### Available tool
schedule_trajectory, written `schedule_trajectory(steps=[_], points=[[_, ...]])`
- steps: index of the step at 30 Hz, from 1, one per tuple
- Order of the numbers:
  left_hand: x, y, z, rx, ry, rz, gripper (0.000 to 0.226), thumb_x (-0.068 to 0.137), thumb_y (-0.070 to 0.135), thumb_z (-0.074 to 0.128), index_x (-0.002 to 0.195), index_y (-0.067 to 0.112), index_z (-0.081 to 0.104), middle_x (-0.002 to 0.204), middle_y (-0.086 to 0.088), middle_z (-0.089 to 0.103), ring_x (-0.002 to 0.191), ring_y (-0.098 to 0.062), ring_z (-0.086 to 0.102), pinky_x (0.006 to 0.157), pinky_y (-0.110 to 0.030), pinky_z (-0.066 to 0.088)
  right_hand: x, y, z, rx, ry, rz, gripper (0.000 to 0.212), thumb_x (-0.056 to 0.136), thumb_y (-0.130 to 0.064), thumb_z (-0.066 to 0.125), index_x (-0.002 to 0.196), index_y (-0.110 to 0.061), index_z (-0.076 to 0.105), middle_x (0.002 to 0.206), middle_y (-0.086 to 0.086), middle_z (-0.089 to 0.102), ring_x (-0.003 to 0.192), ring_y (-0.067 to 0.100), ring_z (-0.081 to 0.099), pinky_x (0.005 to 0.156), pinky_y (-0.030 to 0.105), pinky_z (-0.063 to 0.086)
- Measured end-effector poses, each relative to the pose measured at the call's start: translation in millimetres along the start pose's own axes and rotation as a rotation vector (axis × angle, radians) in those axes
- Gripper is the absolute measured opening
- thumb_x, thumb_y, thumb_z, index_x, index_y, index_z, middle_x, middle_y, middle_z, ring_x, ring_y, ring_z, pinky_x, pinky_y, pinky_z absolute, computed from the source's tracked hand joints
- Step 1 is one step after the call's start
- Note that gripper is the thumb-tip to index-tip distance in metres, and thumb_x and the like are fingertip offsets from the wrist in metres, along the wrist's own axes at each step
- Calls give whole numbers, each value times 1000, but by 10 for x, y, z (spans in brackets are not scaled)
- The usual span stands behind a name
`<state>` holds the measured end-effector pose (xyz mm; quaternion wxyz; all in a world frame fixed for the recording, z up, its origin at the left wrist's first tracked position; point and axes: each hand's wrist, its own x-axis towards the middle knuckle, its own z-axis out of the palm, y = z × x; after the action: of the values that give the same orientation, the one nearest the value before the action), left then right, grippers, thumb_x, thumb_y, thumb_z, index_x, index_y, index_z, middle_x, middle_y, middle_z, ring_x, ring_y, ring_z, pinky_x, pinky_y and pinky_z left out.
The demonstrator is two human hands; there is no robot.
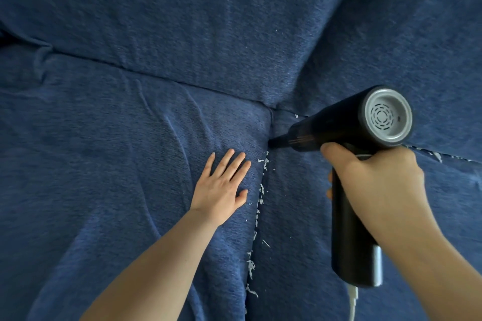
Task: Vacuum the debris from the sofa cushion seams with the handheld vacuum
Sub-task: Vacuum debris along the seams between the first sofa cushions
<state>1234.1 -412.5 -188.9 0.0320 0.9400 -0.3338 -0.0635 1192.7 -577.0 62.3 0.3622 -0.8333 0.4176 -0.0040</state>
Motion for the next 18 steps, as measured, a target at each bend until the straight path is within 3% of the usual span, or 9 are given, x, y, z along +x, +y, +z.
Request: schedule_trajectory(steps=[9, 18], points=[[-31, -15, 13, 26, 4, 18, 62, 91, 48, 31, 146, 21, 43, 156, 1, 35, 147, -22, 24, 117, -54, 19, 78, 112, 190, 80, 5, 57, 36, 73, -40, 68, 63, -5, 65, 49, 5, 67, 65, 31, 70, 76, 44, 59], [-56, -18, 14, 21, 4, 20, 62, 92, 47, 33, 146, 20, 42, 157, 1, 33, 148, -23, 23, 117, -56, 21, -80, 189, 41, 90, -34, 79, 35, 77, -32, 70, 57, -5, 64, 46, 4, 66, 59, 27, 70, 72, 40, 58]])
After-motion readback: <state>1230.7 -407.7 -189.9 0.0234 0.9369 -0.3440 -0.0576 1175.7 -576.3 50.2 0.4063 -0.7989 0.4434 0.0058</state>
